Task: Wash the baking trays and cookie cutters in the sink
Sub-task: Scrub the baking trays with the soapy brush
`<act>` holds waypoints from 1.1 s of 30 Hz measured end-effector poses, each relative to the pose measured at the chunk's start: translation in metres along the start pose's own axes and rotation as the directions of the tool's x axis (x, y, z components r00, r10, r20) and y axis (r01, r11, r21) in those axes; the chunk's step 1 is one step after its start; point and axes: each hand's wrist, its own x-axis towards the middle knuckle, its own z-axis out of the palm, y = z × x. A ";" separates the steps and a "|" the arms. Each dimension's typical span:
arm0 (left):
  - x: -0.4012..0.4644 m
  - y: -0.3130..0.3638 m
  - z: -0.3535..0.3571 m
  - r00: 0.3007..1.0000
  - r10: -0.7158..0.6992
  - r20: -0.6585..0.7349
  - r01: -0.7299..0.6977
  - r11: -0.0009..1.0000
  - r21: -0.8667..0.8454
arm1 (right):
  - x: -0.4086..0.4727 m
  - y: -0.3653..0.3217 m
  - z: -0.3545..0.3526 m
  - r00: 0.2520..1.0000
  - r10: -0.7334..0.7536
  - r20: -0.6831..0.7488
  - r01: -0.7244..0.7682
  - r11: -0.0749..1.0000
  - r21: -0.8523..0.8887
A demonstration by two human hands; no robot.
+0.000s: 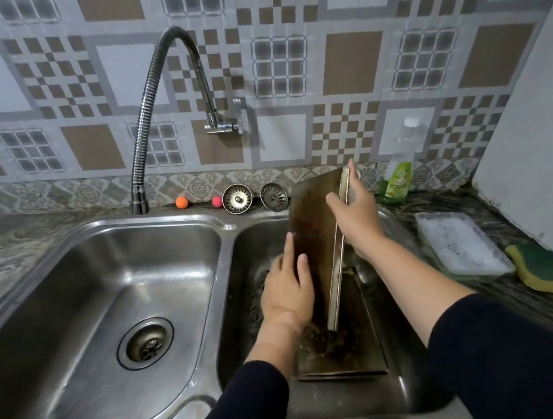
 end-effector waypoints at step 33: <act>0.022 0.026 0.008 0.973 0.096 -0.211 -0.205 0.781 -0.591 | -0.008 0.010 -0.026 0.958 -0.275 -0.075 0.204 0.845 -0.494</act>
